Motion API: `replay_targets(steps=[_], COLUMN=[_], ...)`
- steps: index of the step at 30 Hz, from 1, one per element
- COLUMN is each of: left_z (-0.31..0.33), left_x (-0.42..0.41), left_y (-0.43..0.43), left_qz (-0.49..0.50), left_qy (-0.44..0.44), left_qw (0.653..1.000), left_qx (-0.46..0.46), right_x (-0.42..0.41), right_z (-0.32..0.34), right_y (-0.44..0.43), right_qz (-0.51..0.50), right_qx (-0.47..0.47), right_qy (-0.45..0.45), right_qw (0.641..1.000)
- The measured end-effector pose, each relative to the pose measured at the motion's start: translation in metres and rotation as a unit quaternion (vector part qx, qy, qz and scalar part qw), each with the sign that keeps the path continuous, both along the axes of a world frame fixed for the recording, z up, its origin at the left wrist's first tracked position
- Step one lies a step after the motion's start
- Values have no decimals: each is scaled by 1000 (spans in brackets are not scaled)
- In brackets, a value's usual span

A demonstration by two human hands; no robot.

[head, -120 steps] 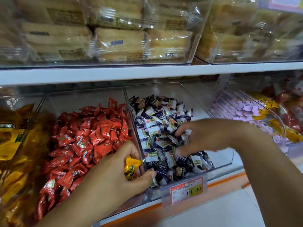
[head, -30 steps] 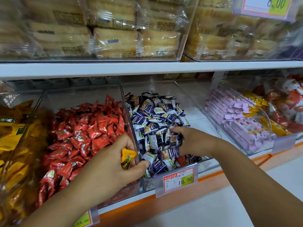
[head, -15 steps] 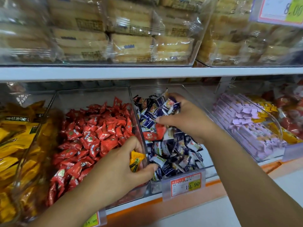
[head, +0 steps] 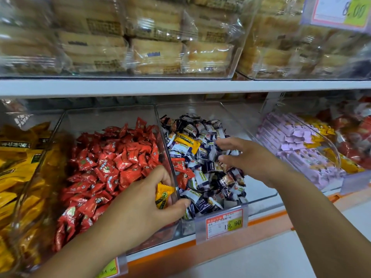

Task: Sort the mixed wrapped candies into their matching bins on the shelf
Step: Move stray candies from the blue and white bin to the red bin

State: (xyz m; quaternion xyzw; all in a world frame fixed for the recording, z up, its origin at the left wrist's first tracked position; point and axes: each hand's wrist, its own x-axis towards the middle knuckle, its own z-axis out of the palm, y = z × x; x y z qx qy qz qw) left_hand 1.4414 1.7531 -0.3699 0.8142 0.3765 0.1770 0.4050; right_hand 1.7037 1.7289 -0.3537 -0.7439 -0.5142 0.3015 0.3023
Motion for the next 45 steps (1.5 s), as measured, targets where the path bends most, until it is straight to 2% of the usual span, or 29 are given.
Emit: replay_targets(steps=[3, 5, 6, 8, 10, 13, 16, 24, 27, 29, 31, 33, 36, 38, 41, 45], left_z=[1, 1, 1, 1, 1, 1, 0, 0, 0, -1, -1, -1, 1, 2, 0, 1], left_x=[0, 0, 0, -1, -2, -1, -2, -3, -2, -2, -2, -2, -1, -1, -2, -3], left_y=[0, -1, 0, 0, -1, -1, 0, 0, 0, 0, 1, 1, -1, -1, 0, 1], left_qz=[0, -2, -3, -3, -3, -3, -3, -10, -8, -7, -7, -9, -14, -14, -13, -9], left_qy=[3, 7, 6, 4, 5, 3, 3, 10, 12, 10, 8, 5, 14, 16, 16, 23], left_qw=[1000, 1000, 1000, 1000, 1000, 1000, 1000, 1000, 1000, 1000, 1000, 1000, 1000, 1000, 1000, 1000], left_qx=[-2, -2, -2, -2, -1, -1, -6, -8, 3, 9, 13, 14, 15, 12, 10, 0], right_x=[-2, -14, -22, -39, -55, -70, -69, -43, -49, -65, -80, -83, -61, -51, -52, -53], right_z=[5, 8, 10, 13, 9, -9, -11, 19, 31, 34, 34, 35, 28, 14, -9, -9], right_y=[-4, -5, -5, -3, 1, 9, 14, 9, 15, 21, 26, 30, 37, 38, 40, 38], right_qz=[15, 20, 25, 65, 132, 194, 176, 91, 55, 74, 130, 144, 52, 20, 9, -16], right_qx=[-4, 32, 56, 81, 61, 38, 65, 80, 132, 178, 176, 154, 136, 64, 14, 74], right_qy=[-118, -198, -193, -126, -93, -124, -143, -52, 16, 93, 156, 120, -50, -135, -186, -201], right_qw=[993, 979, 979, 987, 985, 972, 972, 991, 990, 977, 963, 970, 988, 989, 982, 977])
